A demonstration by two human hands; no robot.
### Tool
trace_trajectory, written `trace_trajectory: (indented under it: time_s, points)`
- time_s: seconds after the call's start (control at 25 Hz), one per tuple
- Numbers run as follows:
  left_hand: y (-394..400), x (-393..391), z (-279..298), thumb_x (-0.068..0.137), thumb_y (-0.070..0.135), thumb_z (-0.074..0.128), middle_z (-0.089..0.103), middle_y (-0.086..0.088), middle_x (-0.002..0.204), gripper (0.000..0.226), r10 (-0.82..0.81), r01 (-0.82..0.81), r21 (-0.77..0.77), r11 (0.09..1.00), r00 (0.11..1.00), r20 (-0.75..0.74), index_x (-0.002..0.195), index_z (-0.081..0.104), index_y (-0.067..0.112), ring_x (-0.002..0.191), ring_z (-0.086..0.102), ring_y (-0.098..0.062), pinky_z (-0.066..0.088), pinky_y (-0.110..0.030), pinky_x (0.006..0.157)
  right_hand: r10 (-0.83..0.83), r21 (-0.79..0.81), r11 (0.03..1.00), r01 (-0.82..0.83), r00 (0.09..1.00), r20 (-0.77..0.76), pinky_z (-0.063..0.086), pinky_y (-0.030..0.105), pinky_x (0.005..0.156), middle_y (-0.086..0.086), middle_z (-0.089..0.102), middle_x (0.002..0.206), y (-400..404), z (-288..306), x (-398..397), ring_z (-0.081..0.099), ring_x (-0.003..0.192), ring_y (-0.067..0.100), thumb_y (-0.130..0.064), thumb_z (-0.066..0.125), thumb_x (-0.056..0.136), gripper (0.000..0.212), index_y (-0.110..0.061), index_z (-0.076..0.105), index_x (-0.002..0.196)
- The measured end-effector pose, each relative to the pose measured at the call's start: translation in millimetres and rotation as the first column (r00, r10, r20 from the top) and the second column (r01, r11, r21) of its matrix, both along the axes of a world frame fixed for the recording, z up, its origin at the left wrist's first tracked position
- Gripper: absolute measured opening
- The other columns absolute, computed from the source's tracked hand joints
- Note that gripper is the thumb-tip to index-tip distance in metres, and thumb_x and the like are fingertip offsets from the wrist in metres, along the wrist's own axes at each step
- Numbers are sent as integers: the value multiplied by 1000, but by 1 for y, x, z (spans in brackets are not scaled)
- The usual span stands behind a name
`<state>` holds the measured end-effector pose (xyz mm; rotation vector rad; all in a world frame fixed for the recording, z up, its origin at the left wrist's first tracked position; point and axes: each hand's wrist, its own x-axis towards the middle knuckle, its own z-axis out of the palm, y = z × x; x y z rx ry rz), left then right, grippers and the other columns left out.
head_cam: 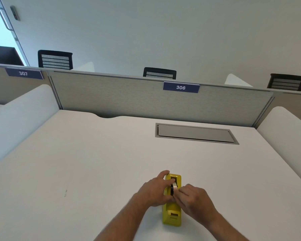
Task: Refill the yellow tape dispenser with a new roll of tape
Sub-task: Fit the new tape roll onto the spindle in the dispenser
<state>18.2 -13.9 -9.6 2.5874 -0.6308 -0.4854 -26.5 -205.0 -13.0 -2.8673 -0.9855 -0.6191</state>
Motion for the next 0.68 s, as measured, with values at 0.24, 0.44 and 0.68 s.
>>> trace_trajectory:
  time_s: [0.24, 0.44, 0.68]
  points:
    - [-1, -1, 5, 92, 48, 62, 11, 10, 166, 62, -8, 8, 19, 1000, 1000, 3, 148, 40, 32, 132, 52, -30, 47, -47, 107, 80, -73, 995, -74, 994, 81, 44, 28, 41, -2, 60, 62, 1, -1, 1, 53, 53, 16, -19, 76, 81, 14, -17, 66, 71]
    - [-2, 0, 4, 91, 49, 62, 15, 8, 165, 58, 6, -6, 7, 1000, 1000, 15, 144, 46, 32, 128, 55, -30, 49, -46, 105, 93, -114, 990, -81, 990, 105, 43, 29, 43, -1, 58, 64, 4, -1, 6, 51, 54, 17, -17, 74, 81, 17, -17, 62, 69]
    - [-3, 1, -1, 84, 56, 66, 22, 11, 162, 61, 53, -52, -31, 998, 998, 27, 140, 51, 35, 124, 57, -25, 49, -41, 99, 79, -55, 996, -73, 989, 124, 44, 28, 42, 0, 57, 65, 1, 0, 8, 50, 55, 16, -20, 56, 92, 19, -16, 59, 74]
